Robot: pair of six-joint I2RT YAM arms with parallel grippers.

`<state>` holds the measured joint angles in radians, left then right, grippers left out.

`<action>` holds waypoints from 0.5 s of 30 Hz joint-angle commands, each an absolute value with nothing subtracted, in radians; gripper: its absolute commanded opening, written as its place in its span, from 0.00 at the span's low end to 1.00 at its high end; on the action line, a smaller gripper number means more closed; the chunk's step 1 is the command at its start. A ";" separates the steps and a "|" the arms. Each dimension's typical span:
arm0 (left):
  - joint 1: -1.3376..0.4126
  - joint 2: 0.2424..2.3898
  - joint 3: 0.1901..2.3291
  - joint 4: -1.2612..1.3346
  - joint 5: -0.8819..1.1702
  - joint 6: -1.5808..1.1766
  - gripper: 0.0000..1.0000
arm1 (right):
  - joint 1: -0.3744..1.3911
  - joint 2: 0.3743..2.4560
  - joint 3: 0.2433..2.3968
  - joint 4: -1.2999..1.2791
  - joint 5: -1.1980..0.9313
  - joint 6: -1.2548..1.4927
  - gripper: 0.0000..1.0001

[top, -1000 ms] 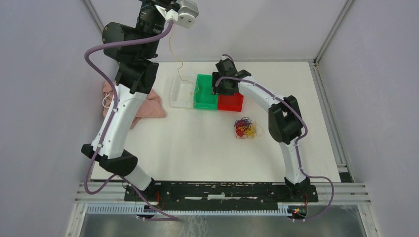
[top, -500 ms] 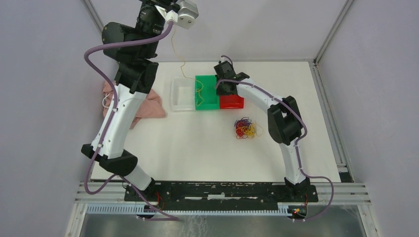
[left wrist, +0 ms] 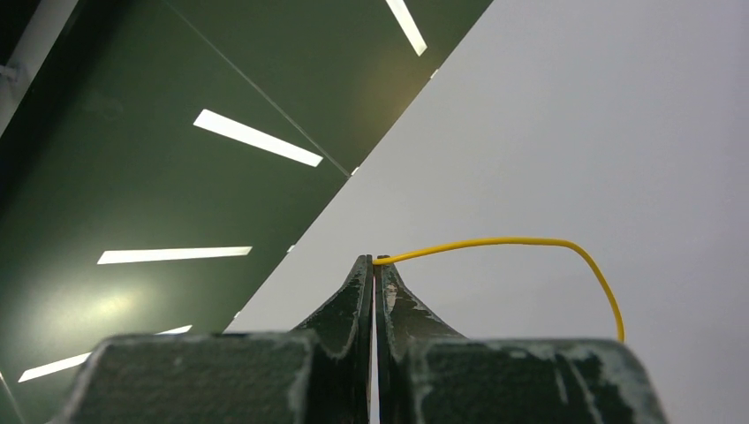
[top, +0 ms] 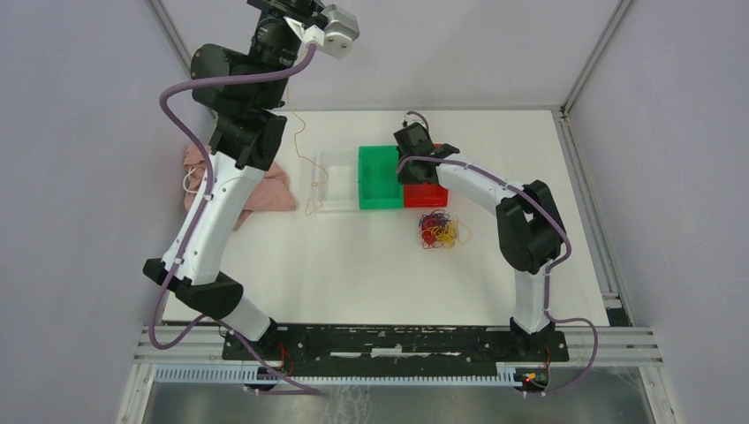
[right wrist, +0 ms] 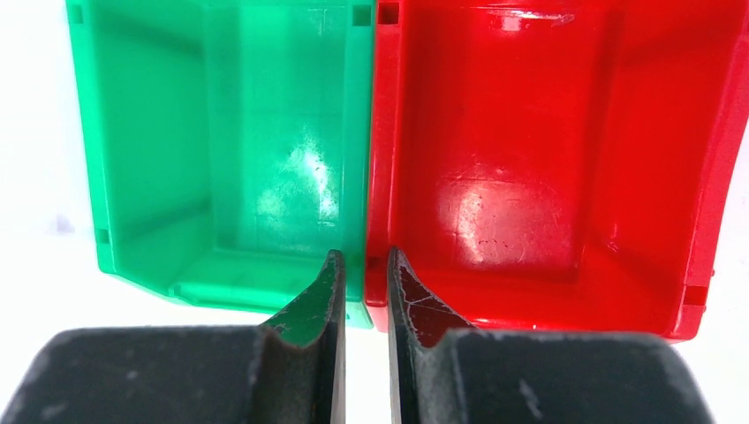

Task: Untangle the cables

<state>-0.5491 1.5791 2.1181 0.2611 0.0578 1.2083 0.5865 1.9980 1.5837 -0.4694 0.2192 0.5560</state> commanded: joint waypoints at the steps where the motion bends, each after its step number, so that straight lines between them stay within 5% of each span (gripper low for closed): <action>1: -0.545 1.527 2.074 0.332 0.058 1.154 0.05 | 0.584 1.946 1.527 -0.513 0.224 0.542 0.04; 15: -0.545 1.543 2.068 0.344 0.060 1.136 0.06 | 0.592 1.892 1.435 -0.508 0.197 0.543 0.03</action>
